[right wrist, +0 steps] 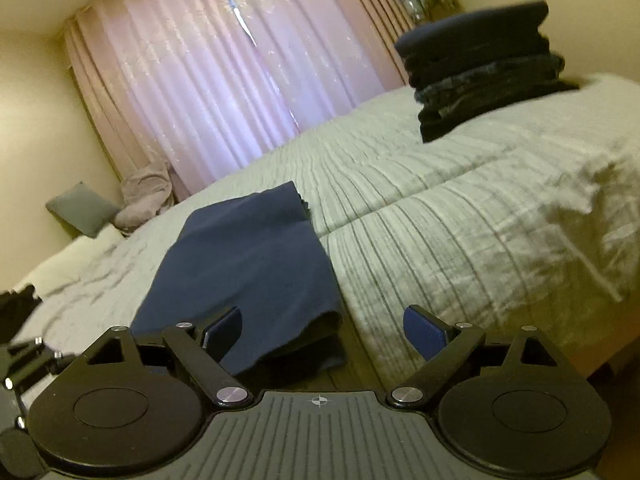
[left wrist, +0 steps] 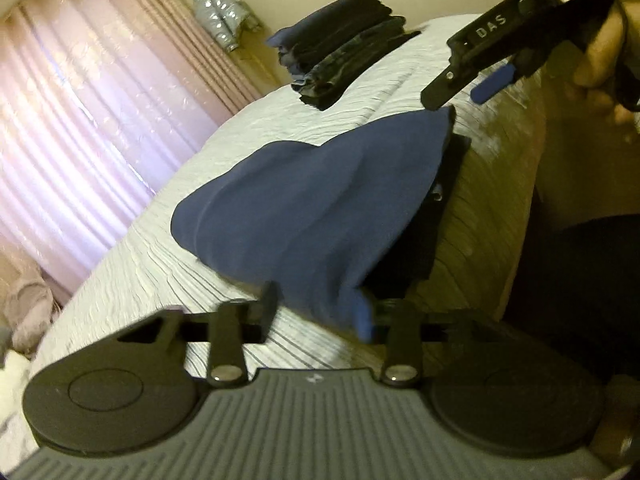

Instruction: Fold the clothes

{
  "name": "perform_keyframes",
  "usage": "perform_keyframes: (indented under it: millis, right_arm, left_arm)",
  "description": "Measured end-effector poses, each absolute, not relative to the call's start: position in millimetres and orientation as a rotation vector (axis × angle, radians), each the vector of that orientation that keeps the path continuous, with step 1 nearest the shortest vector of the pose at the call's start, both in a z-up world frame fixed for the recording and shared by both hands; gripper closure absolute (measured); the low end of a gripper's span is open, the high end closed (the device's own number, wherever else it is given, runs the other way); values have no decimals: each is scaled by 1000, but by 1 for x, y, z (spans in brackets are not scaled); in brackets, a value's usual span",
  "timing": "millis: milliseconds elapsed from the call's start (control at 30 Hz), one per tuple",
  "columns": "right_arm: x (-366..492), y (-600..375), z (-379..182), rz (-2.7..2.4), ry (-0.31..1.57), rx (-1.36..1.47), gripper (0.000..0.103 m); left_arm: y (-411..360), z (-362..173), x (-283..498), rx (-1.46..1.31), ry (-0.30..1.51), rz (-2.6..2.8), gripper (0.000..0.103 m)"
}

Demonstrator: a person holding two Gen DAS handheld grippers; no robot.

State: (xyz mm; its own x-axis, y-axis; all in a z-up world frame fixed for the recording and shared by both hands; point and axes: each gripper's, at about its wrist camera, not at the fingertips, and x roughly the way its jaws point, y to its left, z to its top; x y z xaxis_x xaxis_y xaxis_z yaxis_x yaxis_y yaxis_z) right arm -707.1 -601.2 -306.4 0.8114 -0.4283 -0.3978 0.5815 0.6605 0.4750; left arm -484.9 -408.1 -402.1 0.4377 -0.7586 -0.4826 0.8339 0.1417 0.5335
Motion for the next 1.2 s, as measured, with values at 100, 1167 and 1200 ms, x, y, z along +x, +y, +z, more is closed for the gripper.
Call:
perform_keyframes:
  millis: [100,1167,1200]
  right_arm:
    - [-700,-614,-306,-557,258,683,12]
    - [-676,-618,-299,-442,360,605,20]
    - [-670,-621,-302,-436,384,602,20]
  left_arm:
    - [-405,-399,-481,802,146,-1151,98]
    - [-395,-377,-443,590,291,-1144,89]
    - [-401,-380,-440,601,305,-1147,89]
